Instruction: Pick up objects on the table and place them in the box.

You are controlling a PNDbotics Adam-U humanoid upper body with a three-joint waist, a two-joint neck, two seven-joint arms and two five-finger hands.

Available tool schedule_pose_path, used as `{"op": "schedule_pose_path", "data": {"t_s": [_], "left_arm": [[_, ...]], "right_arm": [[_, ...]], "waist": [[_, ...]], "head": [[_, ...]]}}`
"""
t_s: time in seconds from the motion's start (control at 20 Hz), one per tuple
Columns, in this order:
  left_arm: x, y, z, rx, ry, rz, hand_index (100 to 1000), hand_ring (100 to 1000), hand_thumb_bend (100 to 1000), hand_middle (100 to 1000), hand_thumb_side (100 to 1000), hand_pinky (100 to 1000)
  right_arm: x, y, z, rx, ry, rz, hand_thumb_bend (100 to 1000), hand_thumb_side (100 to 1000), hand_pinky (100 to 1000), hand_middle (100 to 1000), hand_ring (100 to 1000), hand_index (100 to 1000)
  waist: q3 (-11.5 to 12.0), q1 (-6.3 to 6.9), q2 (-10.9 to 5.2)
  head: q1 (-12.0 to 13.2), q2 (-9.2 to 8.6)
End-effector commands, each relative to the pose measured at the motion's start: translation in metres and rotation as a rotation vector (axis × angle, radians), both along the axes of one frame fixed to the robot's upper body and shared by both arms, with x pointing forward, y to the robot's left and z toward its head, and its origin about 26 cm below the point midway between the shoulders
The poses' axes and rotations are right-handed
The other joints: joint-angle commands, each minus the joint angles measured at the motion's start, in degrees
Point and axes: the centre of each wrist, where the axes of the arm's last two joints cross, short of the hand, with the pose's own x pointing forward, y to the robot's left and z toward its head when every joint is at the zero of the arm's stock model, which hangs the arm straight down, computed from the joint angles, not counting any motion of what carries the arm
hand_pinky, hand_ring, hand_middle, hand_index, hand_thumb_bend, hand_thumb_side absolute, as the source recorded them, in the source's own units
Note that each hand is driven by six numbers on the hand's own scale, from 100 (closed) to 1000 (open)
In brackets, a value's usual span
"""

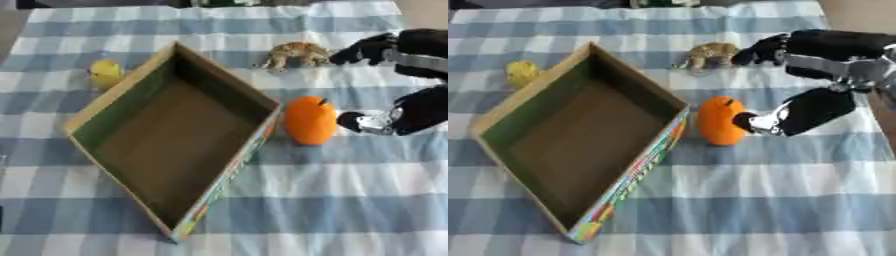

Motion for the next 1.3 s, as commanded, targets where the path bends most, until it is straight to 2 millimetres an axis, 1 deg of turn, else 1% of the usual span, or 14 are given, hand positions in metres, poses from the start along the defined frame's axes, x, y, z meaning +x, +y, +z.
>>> {"op": "schedule_pose_path", "data": {"t_s": [0.05, 0.2, 0.35, 0.4, 0.5, 0.8, 1.1, 1.25, 1.3], "left_arm": [[-0.003, -0.001, 0.008, 0.013, -0.029, -0.009, 787, 778, 100, 730, 809, 489], [-0.003, -0.001, 0.008, 0.012, -0.028, -0.012, 787, 778, 100, 729, 808, 488], [-0.003, -0.002, 0.008, 0.011, -0.027, -0.014, 786, 779, 100, 729, 808, 488], [-0.003, -0.002, 0.008, 0.011, -0.026, -0.015, 786, 779, 100, 729, 808, 488], [-0.002, -0.002, 0.008, 0.011, -0.026, -0.017, 786, 779, 100, 729, 807, 488], [-0.002, -0.003, 0.007, 0.007, -0.023, -0.023, 784, 779, 100, 728, 808, 486], [-0.002, -0.004, 0.007, 0.005, -0.022, -0.026, 784, 780, 100, 728, 808, 486], [-0.002, -0.004, 0.007, 0.004, -0.022, -0.028, 784, 780, 100, 729, 809, 486], [-0.002, -0.004, 0.007, 0.003, -0.022, -0.028, 784, 781, 100, 729, 807, 485]], "right_arm": [[0.000, 0.003, 0.005, -0.012, -0.006, -0.012, 405, 628, 861, 915, 936, 1000], [0.005, 0.005, 0.000, -0.009, 0.021, -0.023, 407, 594, 861, 918, 937, 1000], [0.011, 0.005, -0.003, -0.004, 0.039, -0.035, 384, 520, 861, 921, 935, 1000], [0.014, 0.004, -0.005, -0.005, 0.045, -0.041, 384, 511, 861, 923, 935, 1000], [0.019, 0.003, -0.010, -0.010, 0.065, -0.050, 405, 514, 859, 927, 935, 1000], [0.033, 0.003, -0.021, -0.025, 0.094, -0.073, 422, 517, 859, 926, 933, 1000], [0.049, 0.000, -0.032, -0.038, 0.112, -0.102, 418, 523, 858, 920, 933, 1000], [0.054, -0.001, -0.037, -0.042, 0.125, -0.106, 412, 531, 855, 905, 930, 1000], [0.055, 0.000, -0.038, -0.043, 0.128, -0.104, 409, 537, 849, 886, 926, 1000]], "waist": [[0.1, -0.02, -0.95], [0.1, 0.03, -0.85], [0.1, 0.02, -0.75], [0.2, 0.01, -0.72], [0.2, -0.02, -0.63], [0.4, -0.12, -0.33], [0.7, -0.09, -0.03], [0.8, -0.06, 0.02], [0.8, -0.03, 0.03]], "head": [[-0.2, -0.76], [-0.2, -0.84], [-0.2, -0.96], [-0.1, -1.03], [-0.1, -1.17], [0.0, -1.39], [-0.2, -1.54], [-0.2, -1.49], [-0.2, -1.47]]}}
